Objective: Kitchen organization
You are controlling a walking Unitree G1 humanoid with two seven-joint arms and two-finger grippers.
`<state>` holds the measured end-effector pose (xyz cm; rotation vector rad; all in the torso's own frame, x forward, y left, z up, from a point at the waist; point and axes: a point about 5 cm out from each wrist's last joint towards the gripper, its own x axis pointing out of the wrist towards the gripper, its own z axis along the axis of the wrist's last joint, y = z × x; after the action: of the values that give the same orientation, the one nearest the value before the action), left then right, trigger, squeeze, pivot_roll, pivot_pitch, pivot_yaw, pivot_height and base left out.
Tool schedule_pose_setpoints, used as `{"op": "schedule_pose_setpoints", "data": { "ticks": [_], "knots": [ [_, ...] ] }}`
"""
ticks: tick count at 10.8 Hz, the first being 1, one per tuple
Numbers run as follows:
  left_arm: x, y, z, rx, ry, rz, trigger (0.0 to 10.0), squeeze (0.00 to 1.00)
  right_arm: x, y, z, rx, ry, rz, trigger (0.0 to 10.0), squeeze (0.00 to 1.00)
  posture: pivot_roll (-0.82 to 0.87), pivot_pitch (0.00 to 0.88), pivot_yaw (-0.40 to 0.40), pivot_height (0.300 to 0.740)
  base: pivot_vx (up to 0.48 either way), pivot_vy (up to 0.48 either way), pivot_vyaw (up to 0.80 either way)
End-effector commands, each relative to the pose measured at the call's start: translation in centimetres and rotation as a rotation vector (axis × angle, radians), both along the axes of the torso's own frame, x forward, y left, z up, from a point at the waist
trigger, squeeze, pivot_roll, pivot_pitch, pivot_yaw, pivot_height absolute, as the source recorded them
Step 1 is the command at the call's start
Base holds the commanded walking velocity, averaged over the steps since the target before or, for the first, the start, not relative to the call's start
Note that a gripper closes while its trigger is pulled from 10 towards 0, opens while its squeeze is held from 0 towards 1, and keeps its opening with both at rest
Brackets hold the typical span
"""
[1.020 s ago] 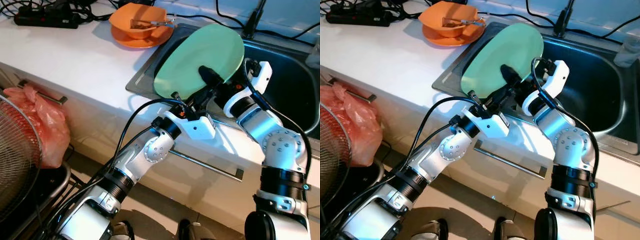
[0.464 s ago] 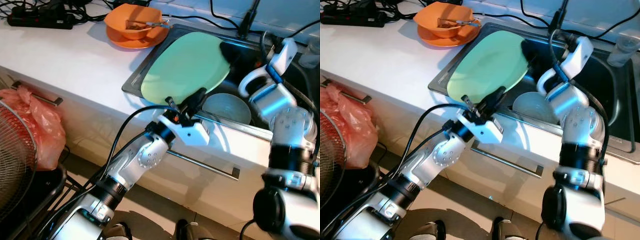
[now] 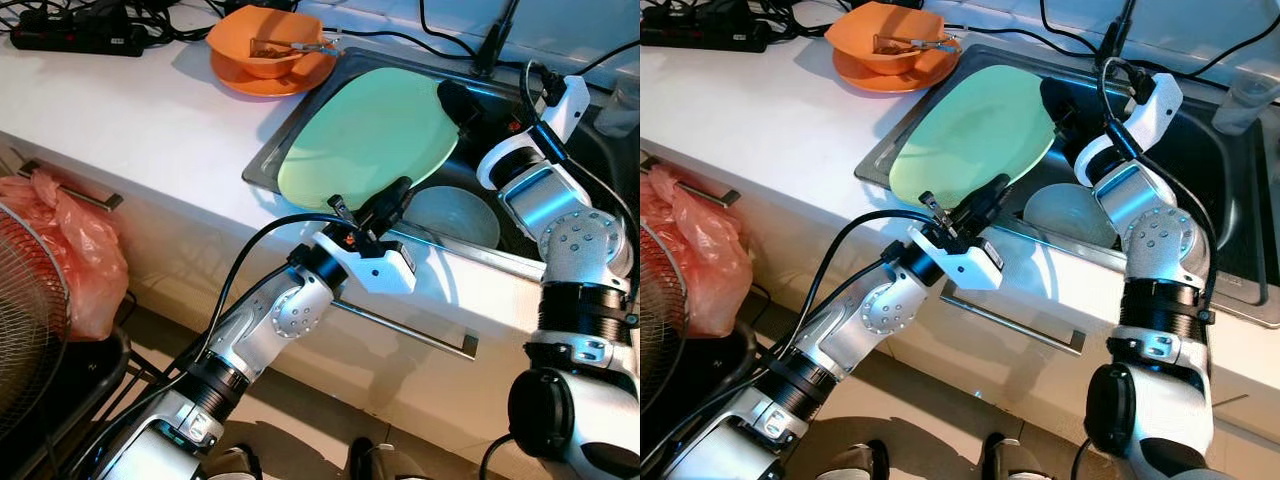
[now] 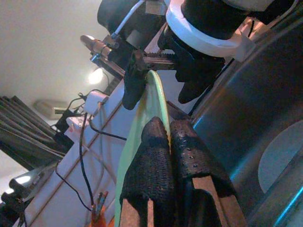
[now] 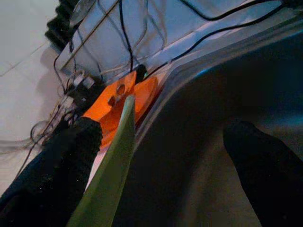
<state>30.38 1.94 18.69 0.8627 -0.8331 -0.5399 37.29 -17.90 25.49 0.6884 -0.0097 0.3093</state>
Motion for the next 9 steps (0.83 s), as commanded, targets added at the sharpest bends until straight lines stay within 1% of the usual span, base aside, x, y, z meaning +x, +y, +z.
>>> {"op": "schedule_pose_setpoints", "data": {
  "ticks": [1,4,5,6,7,8,9],
  "knots": [
    [-0.4,-0.3,-0.5,0.019,0.007,-0.02,0.0,0.0,0.0,0.9,-1.8,-0.053,0.097,0.058,10.0,0.0,-0.08,0.186,-0.043,0.74,0.0,0.0,0.0],
    [-0.1,0.1,-0.5,0.022,0.01,-0.009,0.0,0.0,-0.5,1.2,-1.5,-0.077,0.104,0.115,10.0,0.0,-0.08,0.183,-0.041,0.74,0.0,0.0,0.0],
    [-0.1,0.1,-0.5,0.023,0.009,-0.009,0.0,0.0,-0.7,1.3,-1.8,-0.089,0.118,0.133,10.0,0.0,-0.08,0.181,-0.038,0.74,0.0,0.0,0.0],
    [-0.1,-0.1,-0.4,0.023,0.007,-0.012,0.0,0.0,-1.2,1.7,-2.3,-0.094,0.149,0.172,10.0,0.0,-0.09,0.182,-0.036,0.74,0.0,0.0,0.0],
    [-0.1,-0.1,-0.4,0.023,0.007,-0.013,0.0,0.0,-1.3,1.9,-2.4,-0.093,0.158,0.189,10.0,0.0,-0.09,0.182,-0.036,0.74,0.0,0.0,0.0],
    [-0.1,-0.1,-0.5,0.024,0.009,-0.015,0.0,0.0,-1.8,2.6,-2.8,-0.086,0.182,0.237,10.0,0.0,-0.09,0.184,-0.036,0.74,0.0,0.0,0.0],
    [-0.2,-0.1,-0.5,0.023,0.01,-0.016,0.0,0.0,-2.0,2.8,-3.0,-0.091,0.197,0.247,10.0,0.0,-0.09,0.185,-0.036,0.74,0.0,0.0,0.0]
  ]
}}
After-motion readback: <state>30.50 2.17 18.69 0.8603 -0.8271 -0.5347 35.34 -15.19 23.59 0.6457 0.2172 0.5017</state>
